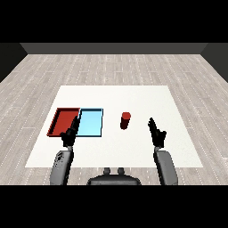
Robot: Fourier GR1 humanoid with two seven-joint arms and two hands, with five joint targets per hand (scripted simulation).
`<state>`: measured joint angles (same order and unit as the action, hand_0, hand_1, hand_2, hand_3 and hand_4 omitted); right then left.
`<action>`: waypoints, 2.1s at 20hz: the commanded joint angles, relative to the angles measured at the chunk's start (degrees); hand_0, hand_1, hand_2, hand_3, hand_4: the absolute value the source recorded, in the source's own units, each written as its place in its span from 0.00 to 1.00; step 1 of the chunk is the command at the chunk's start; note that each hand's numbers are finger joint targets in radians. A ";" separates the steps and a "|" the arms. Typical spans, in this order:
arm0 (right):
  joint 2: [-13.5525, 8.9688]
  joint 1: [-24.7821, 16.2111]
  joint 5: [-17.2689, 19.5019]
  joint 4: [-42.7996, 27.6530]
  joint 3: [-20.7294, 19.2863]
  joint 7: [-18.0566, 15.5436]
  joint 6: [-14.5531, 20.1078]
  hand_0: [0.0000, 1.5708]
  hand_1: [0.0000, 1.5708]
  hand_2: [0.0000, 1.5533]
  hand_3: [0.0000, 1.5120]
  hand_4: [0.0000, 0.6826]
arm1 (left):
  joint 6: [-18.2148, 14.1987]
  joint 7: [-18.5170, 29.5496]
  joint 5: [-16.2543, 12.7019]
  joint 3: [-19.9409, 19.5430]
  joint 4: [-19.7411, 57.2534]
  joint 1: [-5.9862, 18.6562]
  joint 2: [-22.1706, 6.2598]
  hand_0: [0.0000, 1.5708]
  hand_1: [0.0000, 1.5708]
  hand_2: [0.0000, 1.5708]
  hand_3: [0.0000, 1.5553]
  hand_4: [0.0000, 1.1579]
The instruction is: Pick the red can and put it in the red box
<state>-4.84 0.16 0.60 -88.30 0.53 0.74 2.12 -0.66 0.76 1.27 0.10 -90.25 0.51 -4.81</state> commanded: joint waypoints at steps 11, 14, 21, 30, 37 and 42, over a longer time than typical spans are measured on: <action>1.98 11.85 -6.28 7.94 -4.32 -14.24 -5.95 0.00 0.00 0.00 0.00 0.00 | 2.35 19.00 -3.20 -4.70 -3.21 -2.26 0.13 0.00 0.00 0.00 0.00 0.00; -0.32 11.89 -6.87 7.37 -5.19 -13.53 -7.95 0.00 0.00 0.00 0.00 0.00 | 2.09 23.87 -3.02 -4.30 4.49 1.83 2.49 0.00 0.00 0.00 0.00 0.00; 1.73 12.80 -4.83 13.50 -4.77 -18.66 -5.37 0.00 0.00 0.00 0.00 0.00 | 3.16 23.08 -4.44 -5.99 1.97 -0.27 0.94 0.00 0.00 0.00 0.00 0.00; 1.83 17.56 -5.37 22.25 -5.86 -23.99 -6.56 0.00 0.00 0.00 0.00 0.00 | 0.90 20.41 -2.14 -2.97 -2.58 -1.86 2.73 0.00 0.00 0.00 0.00 0.00; 2.41 22.27 -6.44 28.16 -6.98 -24.44 -5.97 0.00 0.00 0.00 0.00 0.00 | 1.62 18.57 -3.79 -4.22 -1.98 0.98 1.88 0.00 0.00 0.00 0.00 0.00; 1.97 24.32 -8.58 25.71 -6.89 -18.05 -6.16 0.00 0.00 0.00 0.00 0.00 | 1.90 19.09 -3.30 -3.64 -2.99 -1.49 1.82 0.00 0.00 0.00 0.00 0.00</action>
<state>-2.94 21.13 -6.95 -63.84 -6.14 -19.95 -4.27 1.03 21.06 -1.99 -3.48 -91.53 -0.27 -2.38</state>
